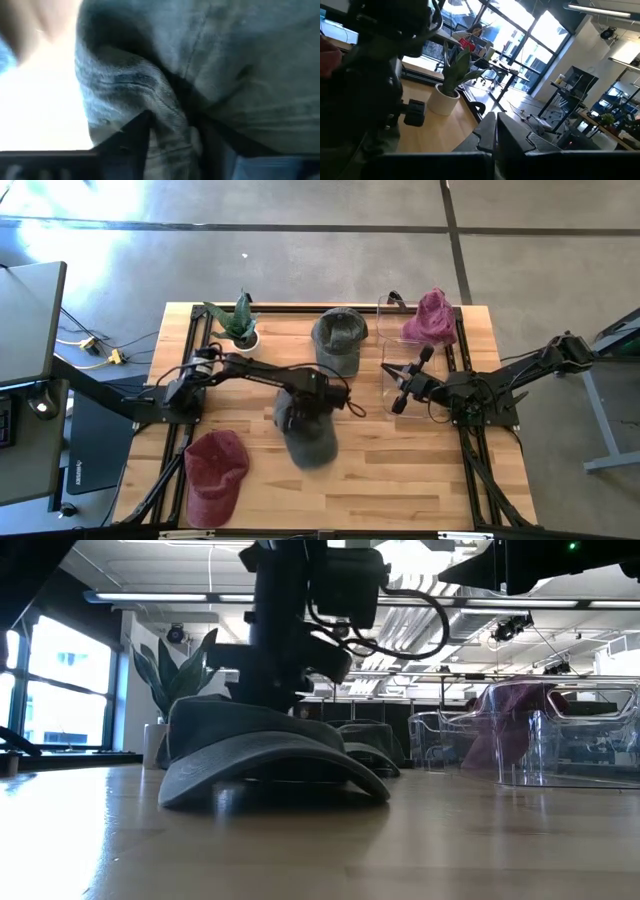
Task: Pick & Place hat
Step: Put the bottom gray cap into the bottom transparent bin
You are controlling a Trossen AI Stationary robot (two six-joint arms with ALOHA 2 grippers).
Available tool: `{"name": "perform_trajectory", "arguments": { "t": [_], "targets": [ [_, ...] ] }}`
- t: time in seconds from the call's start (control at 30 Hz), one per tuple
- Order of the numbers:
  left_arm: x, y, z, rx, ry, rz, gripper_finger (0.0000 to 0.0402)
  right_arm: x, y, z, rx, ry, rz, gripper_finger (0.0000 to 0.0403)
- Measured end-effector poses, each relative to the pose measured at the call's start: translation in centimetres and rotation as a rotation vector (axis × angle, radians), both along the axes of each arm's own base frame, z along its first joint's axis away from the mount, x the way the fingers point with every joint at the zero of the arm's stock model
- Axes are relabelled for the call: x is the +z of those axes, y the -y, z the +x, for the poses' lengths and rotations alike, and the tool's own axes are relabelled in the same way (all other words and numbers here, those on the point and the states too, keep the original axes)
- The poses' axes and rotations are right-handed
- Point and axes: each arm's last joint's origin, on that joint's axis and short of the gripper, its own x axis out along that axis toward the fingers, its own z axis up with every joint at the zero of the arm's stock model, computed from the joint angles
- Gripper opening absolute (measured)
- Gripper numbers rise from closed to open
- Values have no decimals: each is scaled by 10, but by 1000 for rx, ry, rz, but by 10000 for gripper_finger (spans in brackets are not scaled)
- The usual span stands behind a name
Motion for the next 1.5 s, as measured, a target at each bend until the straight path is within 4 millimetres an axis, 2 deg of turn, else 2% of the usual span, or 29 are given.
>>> {"name": "perform_trajectory", "arguments": {
  "t": [0.1, 0.17, 0.27, 0.37, 0.47, 0.53, 0.6, 0.67, 0.73, 0.8, 0.97, 1.07, 1.23, 1.4, 1.5],
  "targets": [
    [5, -1, -8, -64, -59, -62, 57, 0, 0, 0, 0, 0, 0, 11],
    [20, -1, -15, -88, -96, -65, 19, 0, -1, 0, 4, 0, 0, 11],
    [47, -2, -21, -96, -88, -29, 24, 0, -3, -1, 17, -3, -7, 11],
    [88, -7, -26, -111, 5, 49, 25, 0, -6, -1, 30, -16, -30, 11],
    [128, -17, -34, -110, 82, 269, 10, 0, -8, -2, 40, -24, -48, 11],
    [147, -21, -36, -63, 149, 405, 8, 0, -9, -2, 46, -26, -52, 11],
    [156, -24, -34, -3, 225, 433, 10, 0, -10, -2, 50, -26, -53, 11],
    [153, -18, -29, 38, 275, 339, 11, 0, -10, -2, 50, -26, -53, 11],
    [141, -6, -24, 49, 293, 221, 11, 0, -10, -2, 48, -26, -53, 11],
    [122, 8, -21, 24, 293, 127, 11, 0, -10, -2, 46, -27, -53, 11],
    [55, 46, -17, -110, 300, -138, 14, 0, -10, -2, 46, -24, -48, 11],
    [34, 62, -16, -136, 355, -239, 19, 0, -10, -2, 46, -24, -47, 11],
    [31, 75, -14, -115, 410, -303, 52, 0, -10, -2, 52, -16, -41, 11],
    [32, 76, -14, -82, 382, -430, 129, 1, -10, -2, 54, 8, 1, 11],
    [38, 76, -18, -57, 304, -498, 172, 1, -10, -2, 55, 9, 3, 11]
  ]
}}
